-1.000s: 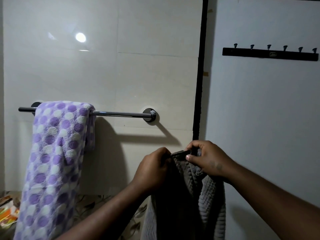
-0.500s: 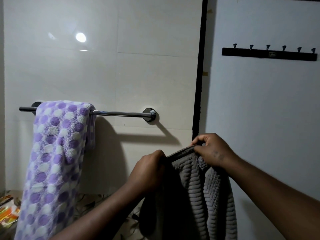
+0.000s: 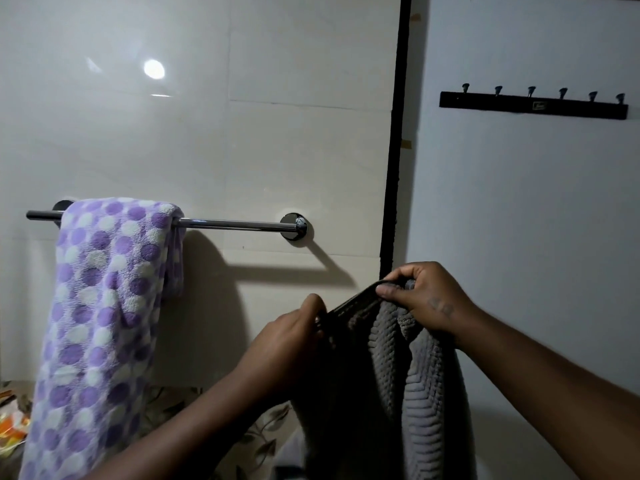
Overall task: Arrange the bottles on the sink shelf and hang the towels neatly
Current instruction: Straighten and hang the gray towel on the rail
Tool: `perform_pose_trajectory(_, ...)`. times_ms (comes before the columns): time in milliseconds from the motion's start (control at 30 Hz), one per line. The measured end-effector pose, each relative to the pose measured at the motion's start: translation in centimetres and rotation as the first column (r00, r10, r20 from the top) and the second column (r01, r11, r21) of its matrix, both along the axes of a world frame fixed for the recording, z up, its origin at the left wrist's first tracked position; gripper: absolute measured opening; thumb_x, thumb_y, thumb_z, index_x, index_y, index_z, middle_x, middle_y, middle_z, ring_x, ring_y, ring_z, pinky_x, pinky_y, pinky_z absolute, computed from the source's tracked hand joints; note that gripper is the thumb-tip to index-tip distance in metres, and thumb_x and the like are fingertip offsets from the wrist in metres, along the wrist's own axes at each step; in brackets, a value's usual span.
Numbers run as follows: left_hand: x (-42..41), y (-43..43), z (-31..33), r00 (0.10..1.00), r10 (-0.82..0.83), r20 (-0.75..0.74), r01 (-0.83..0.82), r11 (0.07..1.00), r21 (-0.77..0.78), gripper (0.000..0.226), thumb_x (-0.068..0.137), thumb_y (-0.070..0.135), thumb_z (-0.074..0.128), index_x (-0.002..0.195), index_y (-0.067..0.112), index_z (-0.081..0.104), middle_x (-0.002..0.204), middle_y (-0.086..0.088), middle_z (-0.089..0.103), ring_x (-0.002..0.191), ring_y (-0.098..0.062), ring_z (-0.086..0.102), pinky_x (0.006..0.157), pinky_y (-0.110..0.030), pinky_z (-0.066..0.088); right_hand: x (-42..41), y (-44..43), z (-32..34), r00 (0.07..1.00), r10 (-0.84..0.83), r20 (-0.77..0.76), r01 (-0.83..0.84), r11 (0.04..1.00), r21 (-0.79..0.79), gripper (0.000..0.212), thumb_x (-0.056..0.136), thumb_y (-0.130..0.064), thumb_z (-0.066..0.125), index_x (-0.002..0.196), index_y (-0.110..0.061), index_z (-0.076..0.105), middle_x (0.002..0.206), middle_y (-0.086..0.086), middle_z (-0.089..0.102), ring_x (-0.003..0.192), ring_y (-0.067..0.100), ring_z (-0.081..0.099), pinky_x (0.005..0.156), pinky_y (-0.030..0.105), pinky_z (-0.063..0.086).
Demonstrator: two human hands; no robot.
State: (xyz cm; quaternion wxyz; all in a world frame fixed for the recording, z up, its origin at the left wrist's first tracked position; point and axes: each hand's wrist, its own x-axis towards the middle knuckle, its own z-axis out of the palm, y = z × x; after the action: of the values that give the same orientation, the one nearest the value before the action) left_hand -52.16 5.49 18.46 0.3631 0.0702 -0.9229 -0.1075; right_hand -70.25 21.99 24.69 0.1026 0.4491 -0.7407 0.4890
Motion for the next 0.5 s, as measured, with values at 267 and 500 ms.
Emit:
perform_pose_trajectory(267,1.9,-0.9,0.4,0.925,-0.303,-0.23,0.37,0.857,0.358,0.007,0.1,0.031,0.06,0.107,0.03,0.059,0.07,-0.003,0.062,0.055,-0.018,0.046,0.048,-0.039,0.035,-1.8,0.2,0.2,0.972,-0.018,0.233,0.025,0.999,-0.026,0.016,0.074,-0.022,0.089,0.08,-0.016,0.076,0.072,-0.003,0.076,0.069,0.012,0.07,0.073,0.03,0.054)
perform_pose_trajectory(500,-0.1,2.0,2.2,0.807,-0.379,-0.452,0.554,0.22,0.803,0.021,0.103,0.004,0.052,0.108,0.014,0.07,0.073,-0.009,0.063,0.055,-0.015,0.058,0.051,-0.025,0.048,-0.3,-1.8,0.3,0.903,-0.087,0.42,0.16,0.977,-0.141,0.028,0.085,-0.033,0.079,0.08,-0.013,0.061,0.096,0.008,0.07,0.087,0.02,0.061,0.071,0.031,0.047)
